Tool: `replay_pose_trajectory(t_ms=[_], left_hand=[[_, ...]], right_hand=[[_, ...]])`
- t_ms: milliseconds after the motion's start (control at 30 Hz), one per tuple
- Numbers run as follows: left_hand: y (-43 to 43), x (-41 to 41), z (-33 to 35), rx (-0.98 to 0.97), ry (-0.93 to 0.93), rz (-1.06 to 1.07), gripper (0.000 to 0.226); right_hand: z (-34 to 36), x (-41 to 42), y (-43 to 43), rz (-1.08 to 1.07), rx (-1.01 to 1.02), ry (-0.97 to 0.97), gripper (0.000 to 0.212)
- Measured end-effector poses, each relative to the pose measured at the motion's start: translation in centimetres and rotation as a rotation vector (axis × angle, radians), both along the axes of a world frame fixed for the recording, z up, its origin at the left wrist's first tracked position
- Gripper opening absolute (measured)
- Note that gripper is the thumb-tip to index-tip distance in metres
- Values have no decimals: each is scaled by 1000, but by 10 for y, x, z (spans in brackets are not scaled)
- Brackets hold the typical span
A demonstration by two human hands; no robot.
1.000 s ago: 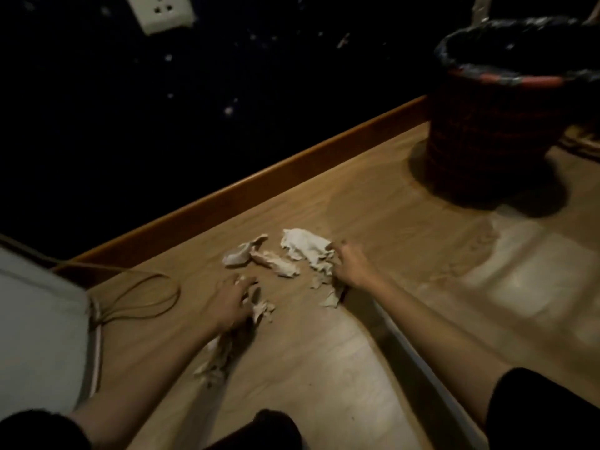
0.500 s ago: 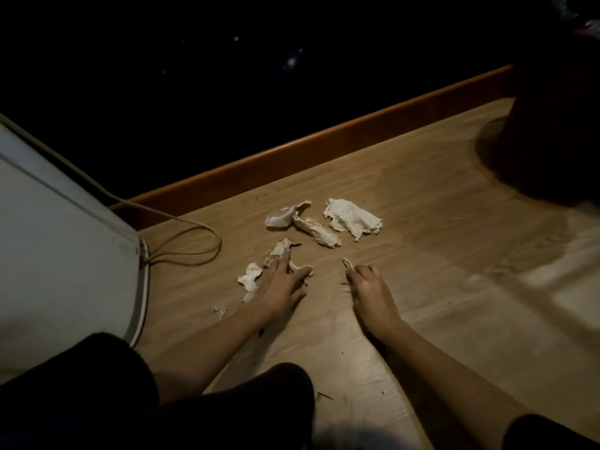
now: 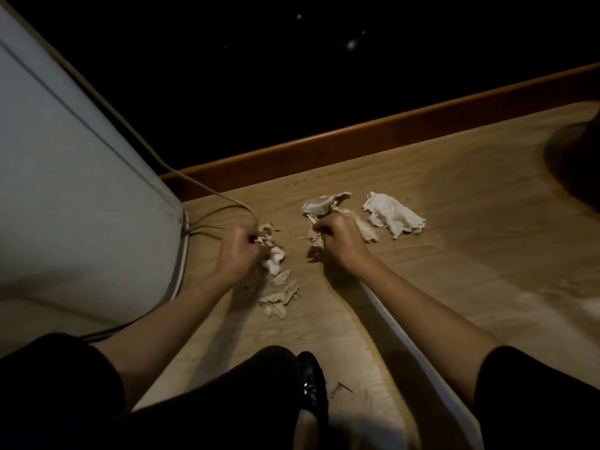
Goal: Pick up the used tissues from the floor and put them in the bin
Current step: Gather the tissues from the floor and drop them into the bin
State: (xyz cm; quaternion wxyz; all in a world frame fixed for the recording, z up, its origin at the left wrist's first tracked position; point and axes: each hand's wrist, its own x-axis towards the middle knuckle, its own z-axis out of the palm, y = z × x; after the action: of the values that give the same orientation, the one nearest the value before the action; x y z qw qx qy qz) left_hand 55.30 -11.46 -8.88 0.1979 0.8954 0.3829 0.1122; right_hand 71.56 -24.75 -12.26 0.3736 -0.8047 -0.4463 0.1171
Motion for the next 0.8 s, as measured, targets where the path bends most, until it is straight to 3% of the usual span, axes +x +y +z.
replay_pose_trajectory(t_ms=[200, 367, 433, 567, 700, 800], left_hand=[[-15, -51, -22, -166, -84, 399, 11], [-45, -52, -44, -222, 5, 283, 32], [-55, -46, -47, -307, 52, 262, 31], [-61, -42, -62, -219, 213, 143, 43], [-64, -37, -68, -159, 190, -1, 20], [-54, -29, -59, -162, 194, -55, 21]], right_hand=[[-22, -54, 48, 136, -57, -68, 25], [-42, -84, 57, 418, -317, -160, 25], [-50, -85, 45, 480, -306, -234, 30], [-55, -67, 21, 434, -183, -199, 25], [-58, -59, 11, 344, -111, -136, 24], [-46, -44, 9, 215, -106, -49, 24]])
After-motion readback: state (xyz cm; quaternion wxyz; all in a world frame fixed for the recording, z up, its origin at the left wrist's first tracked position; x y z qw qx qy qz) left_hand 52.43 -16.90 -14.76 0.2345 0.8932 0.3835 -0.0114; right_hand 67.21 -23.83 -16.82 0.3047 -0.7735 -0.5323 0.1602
